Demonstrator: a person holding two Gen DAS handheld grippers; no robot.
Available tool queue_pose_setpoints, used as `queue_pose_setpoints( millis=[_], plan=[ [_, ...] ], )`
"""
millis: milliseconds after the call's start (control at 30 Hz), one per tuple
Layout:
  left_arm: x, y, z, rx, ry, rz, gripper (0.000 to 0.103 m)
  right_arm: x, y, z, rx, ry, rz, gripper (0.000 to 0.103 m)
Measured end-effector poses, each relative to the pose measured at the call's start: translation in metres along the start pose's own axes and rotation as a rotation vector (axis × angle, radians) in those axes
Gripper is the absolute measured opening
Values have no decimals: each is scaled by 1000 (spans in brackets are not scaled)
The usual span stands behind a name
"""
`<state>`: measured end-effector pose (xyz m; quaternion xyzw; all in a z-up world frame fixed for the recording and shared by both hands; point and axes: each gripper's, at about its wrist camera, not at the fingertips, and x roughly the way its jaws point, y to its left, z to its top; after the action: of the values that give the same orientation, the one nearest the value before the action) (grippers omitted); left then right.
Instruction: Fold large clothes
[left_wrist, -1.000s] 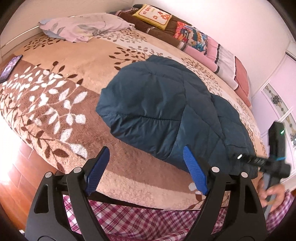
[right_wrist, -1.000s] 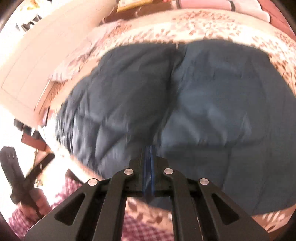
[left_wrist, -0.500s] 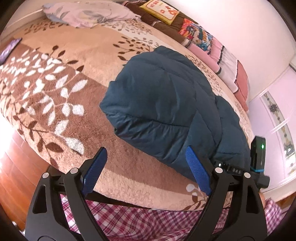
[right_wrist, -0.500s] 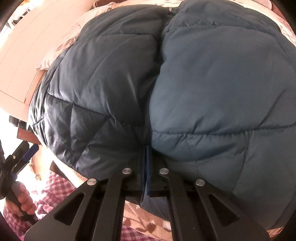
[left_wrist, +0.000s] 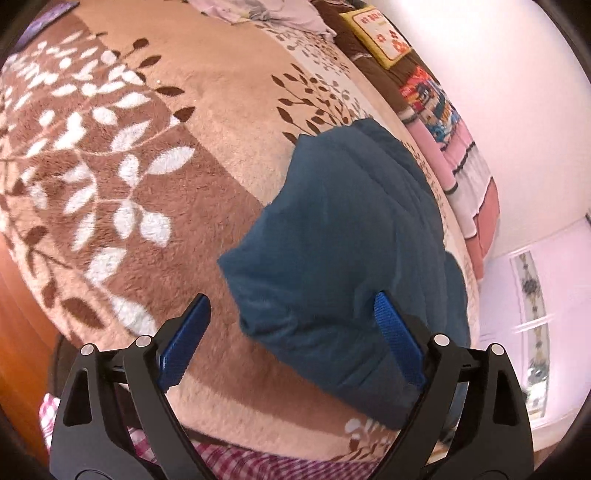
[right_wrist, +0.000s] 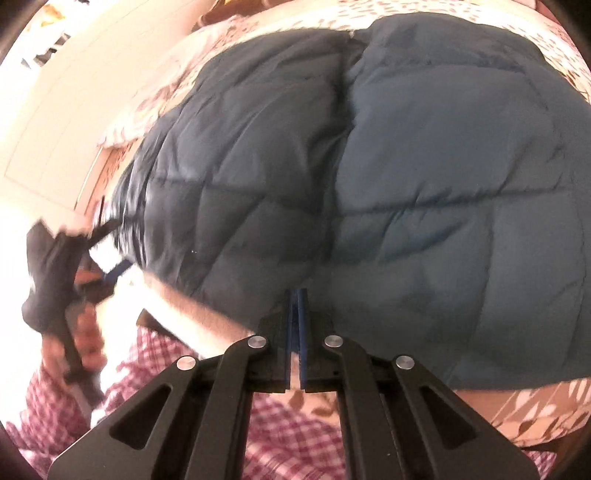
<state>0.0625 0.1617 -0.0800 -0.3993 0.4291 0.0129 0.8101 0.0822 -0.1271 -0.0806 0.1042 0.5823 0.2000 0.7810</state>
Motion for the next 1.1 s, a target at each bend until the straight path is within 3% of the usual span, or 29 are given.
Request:
queue_pose_setpoints(
  millis=[267,300,333,400,500,600,700,833,967,1033,1100],
  plan=[
    [17,-10,4,-13,12,-74,89,30,-9,3,16,47,-32,0],
    [17,-12,4,-8,2,-75,85,31,-10,2,16,47,-30,0],
    [17,-14,4,-1,-13,-67,80,32,-10,4,16,47,-29,0],
    [16,-15,4,15,-25,-51,54,33,-10,3,15,42,-27,0],
    [11,-21,4,58,-41,-59,29,33,-10,3,25,32,-21,0],
    [2,-34,1,135,-79,-23,21,29,-5,1,20,31,-19,0],
    [-8,-47,-2,207,-115,4,19,9,-2,0,1,23,-3,2],
    [-18,-55,-2,258,-138,14,19,-57,-15,1,20,-135,9,3],
    [-28,-66,-5,296,-162,19,18,-106,-63,1,149,-253,-49,3],
    [-32,-75,-4,324,-173,20,18,-118,-92,-1,223,-272,-80,5],
    [-38,-86,-7,361,-190,22,18,-114,-112,-2,272,-256,-57,5]
  ],
)
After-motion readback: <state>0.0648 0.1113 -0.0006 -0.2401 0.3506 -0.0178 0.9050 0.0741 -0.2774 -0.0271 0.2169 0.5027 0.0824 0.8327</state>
